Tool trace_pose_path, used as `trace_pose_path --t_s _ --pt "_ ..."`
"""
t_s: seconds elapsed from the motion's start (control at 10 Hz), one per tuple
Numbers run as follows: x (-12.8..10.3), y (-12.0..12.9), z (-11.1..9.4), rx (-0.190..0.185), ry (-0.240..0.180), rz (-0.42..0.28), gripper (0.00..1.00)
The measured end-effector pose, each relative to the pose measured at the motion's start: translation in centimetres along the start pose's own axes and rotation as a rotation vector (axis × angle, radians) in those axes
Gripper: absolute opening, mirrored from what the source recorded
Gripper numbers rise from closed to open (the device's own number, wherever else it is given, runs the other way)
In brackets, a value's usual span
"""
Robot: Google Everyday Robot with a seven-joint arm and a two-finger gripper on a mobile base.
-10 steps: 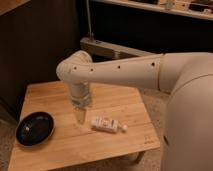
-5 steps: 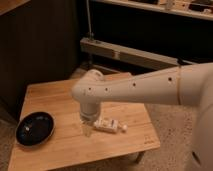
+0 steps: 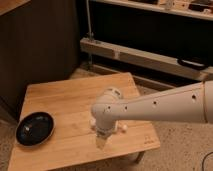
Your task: Place the bottle in the ceramic bowl
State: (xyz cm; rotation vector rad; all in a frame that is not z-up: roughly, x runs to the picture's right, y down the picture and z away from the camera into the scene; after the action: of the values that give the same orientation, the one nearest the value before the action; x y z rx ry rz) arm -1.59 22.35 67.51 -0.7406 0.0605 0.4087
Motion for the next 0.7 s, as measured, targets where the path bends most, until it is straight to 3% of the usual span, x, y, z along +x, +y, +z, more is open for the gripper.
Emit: trace_pose_path --t_s 0.2,0.3,0.5,0.7 --pt "-0.4 1.0 0.5 0.012 -0.050 -0.007 0.65" --pt "-1.5 2.0 1.2 0.060 -0.102 -0.051 0.65" --pt "-3.1 2.7 1.3 0.110 -0.152 -0.139 0.65" --pt "-3.3 3.5 -0.8 0.198 -0.211 -0.282 0.65"
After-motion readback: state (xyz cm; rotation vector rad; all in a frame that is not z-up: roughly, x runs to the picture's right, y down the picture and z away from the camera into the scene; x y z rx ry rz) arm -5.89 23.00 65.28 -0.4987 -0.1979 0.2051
